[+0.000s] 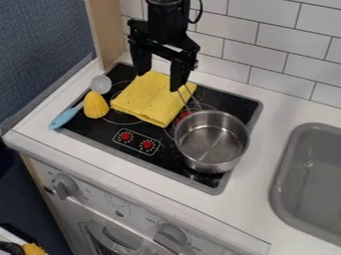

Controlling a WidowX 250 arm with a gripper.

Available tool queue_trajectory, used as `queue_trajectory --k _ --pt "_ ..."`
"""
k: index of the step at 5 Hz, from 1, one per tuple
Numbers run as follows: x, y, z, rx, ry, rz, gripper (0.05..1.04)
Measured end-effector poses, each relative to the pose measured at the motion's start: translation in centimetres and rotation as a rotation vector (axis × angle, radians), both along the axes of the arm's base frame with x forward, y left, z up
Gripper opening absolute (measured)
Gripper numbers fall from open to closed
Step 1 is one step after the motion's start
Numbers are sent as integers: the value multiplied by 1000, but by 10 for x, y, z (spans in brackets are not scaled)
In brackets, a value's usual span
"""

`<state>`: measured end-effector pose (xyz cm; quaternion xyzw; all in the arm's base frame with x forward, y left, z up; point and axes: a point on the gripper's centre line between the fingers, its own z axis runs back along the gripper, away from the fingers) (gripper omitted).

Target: Move the silver pot to the upper side of the stove above the yellow cloth

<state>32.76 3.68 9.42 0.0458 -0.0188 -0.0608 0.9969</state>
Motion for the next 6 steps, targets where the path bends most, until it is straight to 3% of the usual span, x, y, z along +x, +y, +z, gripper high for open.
queue_trajectory --k 1,2,3,4,5,6 --pt "-2 -2 -9 -6 31 -7 999" --pt "-11 -37 -19 -18 64 -122 999" --pt "-26 -78 -18 -45 53 -252 999" --pt "-43 -118 -28 -63 73 -366 999" --pt "-52 -134 -50 -72 113 -388 999" --pt "-54 -137 -75 -42 156 -374 999"
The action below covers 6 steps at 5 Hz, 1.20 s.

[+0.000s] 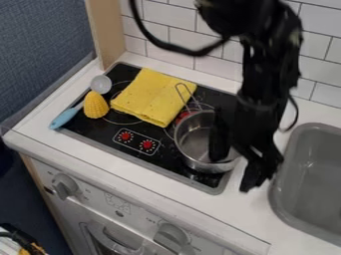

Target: Move the silver pot to the upper side of the stove above the yellow cloth

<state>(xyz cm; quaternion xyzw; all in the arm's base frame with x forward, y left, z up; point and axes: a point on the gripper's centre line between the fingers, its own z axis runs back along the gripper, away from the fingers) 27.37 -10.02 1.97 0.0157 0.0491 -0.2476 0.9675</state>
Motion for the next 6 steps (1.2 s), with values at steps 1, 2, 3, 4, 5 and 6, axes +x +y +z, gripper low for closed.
queue_trajectory --k 1,2,3,4,5,6 --pt "4 0 -11 17 1 4 948" --pt "5 -5 -11 16 -16 -30 664" --pt "4 -7 -10 19 -24 -53 363" --pt "5 -8 2 4 -70 -73 154" --pt "7 -9 11 -16 -99 -105 80" --pt "13 -10 39 -39 -150 -167 75"
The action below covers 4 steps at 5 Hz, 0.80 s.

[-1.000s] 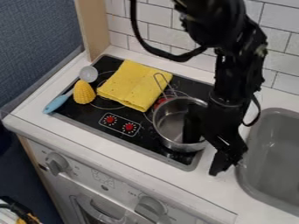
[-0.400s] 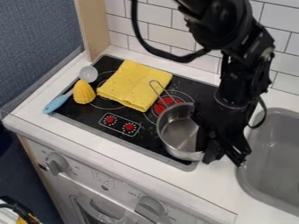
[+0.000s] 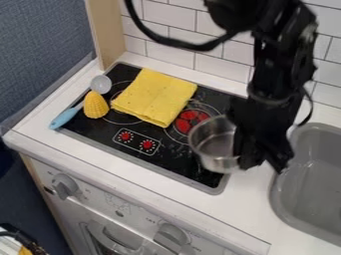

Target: Move the silver pot to the upper side of the stove above the yellow cloth

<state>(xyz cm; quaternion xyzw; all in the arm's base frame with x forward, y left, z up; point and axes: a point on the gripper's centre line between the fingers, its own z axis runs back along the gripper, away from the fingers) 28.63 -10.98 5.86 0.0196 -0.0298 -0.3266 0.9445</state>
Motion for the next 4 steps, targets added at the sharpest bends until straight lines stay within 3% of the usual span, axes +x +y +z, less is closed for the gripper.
queue_trajectory --k 1,2,4 --pt "27 22 38 -25 -76 24 73" --pt "47 50 61 -9 -118 121 73" --pt "63 113 40 62 -84 417 73"
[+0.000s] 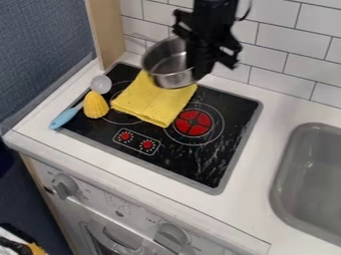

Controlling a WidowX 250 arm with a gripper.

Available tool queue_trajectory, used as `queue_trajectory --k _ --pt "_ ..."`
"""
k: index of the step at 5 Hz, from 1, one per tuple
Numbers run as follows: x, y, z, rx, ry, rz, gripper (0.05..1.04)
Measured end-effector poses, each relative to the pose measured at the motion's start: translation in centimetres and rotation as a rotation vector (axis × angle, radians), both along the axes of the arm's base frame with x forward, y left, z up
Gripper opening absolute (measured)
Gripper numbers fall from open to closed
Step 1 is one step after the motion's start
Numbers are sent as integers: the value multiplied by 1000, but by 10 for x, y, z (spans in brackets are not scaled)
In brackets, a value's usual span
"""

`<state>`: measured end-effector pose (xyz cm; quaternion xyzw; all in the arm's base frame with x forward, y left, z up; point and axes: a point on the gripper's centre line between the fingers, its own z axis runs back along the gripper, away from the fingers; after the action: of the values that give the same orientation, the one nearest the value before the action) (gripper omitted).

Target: Move the silver pot to the upper side of the stove above the yellow cloth

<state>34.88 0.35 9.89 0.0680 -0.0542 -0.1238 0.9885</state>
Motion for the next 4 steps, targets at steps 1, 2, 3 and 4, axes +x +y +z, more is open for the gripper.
queue_trajectory --k 1,2,3,4 --pt "0 21 -17 37 40 80 73" --pt "-1 35 -29 67 65 110 73" --pt "3 44 -45 83 90 127 73" --pt "10 44 -52 85 93 124 73"
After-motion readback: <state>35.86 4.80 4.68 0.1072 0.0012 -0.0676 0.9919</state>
